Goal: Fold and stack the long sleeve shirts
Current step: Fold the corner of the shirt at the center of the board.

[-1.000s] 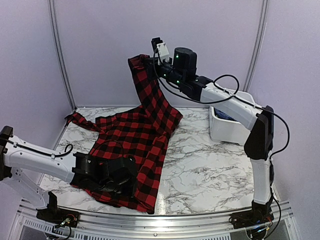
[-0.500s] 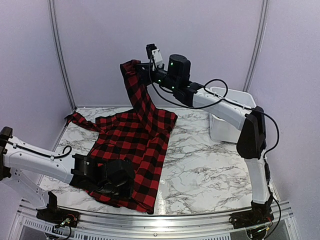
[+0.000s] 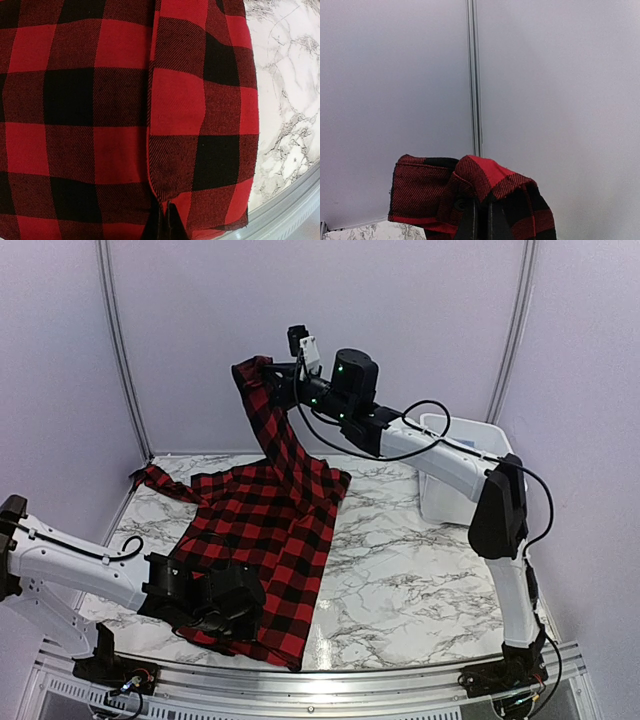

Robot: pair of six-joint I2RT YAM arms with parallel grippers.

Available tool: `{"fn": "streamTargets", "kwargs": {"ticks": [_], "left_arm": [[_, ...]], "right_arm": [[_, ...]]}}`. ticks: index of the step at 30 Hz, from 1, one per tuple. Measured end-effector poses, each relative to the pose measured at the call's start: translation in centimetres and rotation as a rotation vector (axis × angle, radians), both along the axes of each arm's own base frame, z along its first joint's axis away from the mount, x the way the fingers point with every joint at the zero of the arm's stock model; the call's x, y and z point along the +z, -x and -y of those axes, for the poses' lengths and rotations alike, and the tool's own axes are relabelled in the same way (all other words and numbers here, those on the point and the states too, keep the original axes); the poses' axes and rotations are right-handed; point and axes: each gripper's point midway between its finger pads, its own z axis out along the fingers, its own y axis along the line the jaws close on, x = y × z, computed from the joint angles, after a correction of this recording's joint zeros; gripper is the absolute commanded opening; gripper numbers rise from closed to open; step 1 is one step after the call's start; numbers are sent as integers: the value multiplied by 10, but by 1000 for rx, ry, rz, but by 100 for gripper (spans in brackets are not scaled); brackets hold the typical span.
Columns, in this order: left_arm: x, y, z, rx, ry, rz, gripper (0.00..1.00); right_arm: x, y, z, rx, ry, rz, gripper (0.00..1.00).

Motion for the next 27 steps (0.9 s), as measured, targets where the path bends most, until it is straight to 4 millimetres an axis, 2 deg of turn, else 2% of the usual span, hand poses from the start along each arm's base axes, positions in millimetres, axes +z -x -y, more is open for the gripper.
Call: {"fn": "streamTargets", "kwargs": {"ticks": [13, 21, 24, 26, 27], "left_arm": [[-1, 0, -1, 14, -1, 2, 0], [-3, -1, -3, 18, -13, 6, 1], [-3, -2, -3, 18, -15, 8, 9], [-3, -2, -3, 17, -16, 9, 19], [-3, -2, -4, 19, -17, 9, 21]], "right_arm": [[-36, -12, -6, -25, 49, -53, 0], [-90, -19, -2, -80, 143, -144, 0], [-100, -22, 1, -134, 178, -164, 0], [-100, -20, 5, -180, 196, -173, 0], [-98, -18, 6, -200, 206, -173, 0]]}}
